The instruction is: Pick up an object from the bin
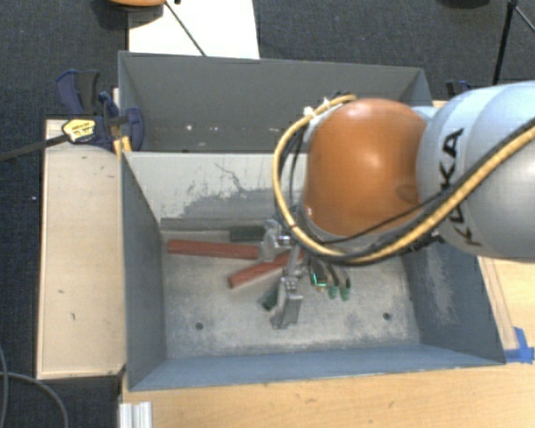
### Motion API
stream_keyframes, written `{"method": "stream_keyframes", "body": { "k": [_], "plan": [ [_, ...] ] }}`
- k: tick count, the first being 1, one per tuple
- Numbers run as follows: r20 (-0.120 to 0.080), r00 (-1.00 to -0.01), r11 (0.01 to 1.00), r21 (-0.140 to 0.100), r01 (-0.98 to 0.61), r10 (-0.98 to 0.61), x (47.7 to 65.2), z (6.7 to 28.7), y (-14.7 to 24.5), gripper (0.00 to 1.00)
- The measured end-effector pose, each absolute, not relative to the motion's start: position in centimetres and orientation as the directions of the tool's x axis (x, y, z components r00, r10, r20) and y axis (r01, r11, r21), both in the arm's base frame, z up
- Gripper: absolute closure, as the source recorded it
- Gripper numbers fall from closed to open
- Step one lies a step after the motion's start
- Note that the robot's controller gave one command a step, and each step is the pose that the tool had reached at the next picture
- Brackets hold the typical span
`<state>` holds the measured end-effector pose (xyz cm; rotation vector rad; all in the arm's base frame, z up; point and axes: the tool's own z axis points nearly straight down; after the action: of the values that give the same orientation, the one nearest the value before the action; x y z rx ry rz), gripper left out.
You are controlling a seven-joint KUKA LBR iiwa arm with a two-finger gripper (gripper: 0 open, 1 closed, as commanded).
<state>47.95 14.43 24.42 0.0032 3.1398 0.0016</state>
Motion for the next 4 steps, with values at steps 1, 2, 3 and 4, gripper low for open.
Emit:
{"method": "stream_keyframes", "body": {
  "k": [1, 2, 3, 4],
  "plan": [
    [-0.009, -0.991, 0.991, 0.005, 0.13, 0.13, 49.4, 21.5, 14.3, 0.0],
    [-0.004, -0.984, 0.984, 0.002, 0.177, 0.177, 52.9, 17.2, 13.1, 0.0],
    [-0.004, -0.994, 0.994, 0.001, -0.108, -0.108, 54.7, 14.5, 12.8, 0.0],
    [-0.005, -0.985, 0.985, 0.002, 0.17, 0.17, 56.6, 7.2, 11.0, 1.0]
  ]
}}
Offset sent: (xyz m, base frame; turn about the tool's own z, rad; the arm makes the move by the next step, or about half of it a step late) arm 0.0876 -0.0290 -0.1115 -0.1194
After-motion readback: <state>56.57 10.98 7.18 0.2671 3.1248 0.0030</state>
